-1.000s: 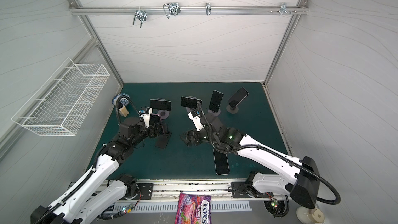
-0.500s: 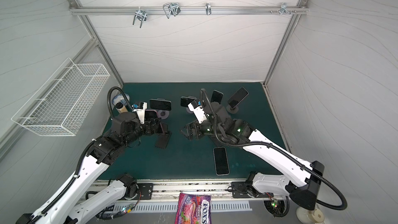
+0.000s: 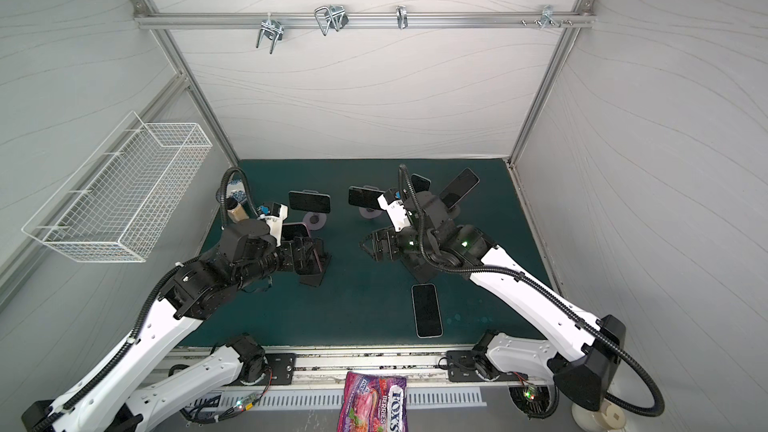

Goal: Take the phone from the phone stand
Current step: 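Lift the pink phone up off the black stand with the left gripper, then carry the pink phone toward the white phone while the right gripper moves aside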

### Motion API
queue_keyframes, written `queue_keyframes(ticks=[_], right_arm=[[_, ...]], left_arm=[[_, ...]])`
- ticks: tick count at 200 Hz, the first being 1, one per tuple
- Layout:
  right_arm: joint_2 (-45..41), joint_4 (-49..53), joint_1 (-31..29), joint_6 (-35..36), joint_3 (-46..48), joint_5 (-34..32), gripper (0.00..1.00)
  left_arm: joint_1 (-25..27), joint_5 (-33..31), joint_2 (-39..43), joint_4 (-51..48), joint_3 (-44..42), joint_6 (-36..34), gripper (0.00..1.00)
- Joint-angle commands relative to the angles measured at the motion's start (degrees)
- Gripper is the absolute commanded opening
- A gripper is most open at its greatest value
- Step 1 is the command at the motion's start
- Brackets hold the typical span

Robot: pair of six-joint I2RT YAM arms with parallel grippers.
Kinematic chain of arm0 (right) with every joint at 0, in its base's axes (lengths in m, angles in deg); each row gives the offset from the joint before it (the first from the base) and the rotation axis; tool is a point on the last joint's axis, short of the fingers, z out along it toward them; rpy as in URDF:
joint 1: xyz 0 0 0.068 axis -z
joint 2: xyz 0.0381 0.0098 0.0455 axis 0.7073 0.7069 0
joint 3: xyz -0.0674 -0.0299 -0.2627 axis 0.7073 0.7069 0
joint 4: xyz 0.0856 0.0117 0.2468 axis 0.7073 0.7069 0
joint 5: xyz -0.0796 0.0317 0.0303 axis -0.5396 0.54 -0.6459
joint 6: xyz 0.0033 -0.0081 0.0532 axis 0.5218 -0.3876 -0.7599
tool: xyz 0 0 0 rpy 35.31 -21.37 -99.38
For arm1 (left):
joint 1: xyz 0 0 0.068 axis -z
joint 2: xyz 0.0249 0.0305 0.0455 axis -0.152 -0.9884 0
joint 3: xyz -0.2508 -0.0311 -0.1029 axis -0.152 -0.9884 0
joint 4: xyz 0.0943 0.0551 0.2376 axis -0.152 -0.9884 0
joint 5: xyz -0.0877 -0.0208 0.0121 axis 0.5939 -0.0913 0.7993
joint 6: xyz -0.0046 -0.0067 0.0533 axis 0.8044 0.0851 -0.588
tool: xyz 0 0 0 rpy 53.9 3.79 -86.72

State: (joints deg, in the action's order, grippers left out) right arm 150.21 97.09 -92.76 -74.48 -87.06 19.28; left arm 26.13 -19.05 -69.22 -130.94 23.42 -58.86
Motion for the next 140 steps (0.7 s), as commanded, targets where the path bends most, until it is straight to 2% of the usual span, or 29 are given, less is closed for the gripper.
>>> queue_keyframes(ticks=[1,43,83,113,140], right_arm=[[-3.00,3.12,0.72,1.17,0.96,-0.07,0.86],[-6.89,5.40,1.68,1.21,2.87,-0.80,0.86],[-11.04,8.16,2.52,2.00,6.12,-2.92,0.86],[-13.25,12.09,3.15,0.69,6.58,-5.43,0.86],[-13.83,13.79,3.95,-0.18,5.50,-6.14,0.86]], left_arm=[[1.55,-0.71,0.93,0.28,3.30,4.68,0.49],[5.54,0.52,-2.38,0.54,4.41,6.58,0.49],[12.94,-3.12,-4.93,3.38,4.02,9.06,0.49],[16.21,-2.15,-7.46,7.52,3.12,9.99,0.49],[17.16,0.20,-10.96,10.07,3.04,11.62,0.49]])
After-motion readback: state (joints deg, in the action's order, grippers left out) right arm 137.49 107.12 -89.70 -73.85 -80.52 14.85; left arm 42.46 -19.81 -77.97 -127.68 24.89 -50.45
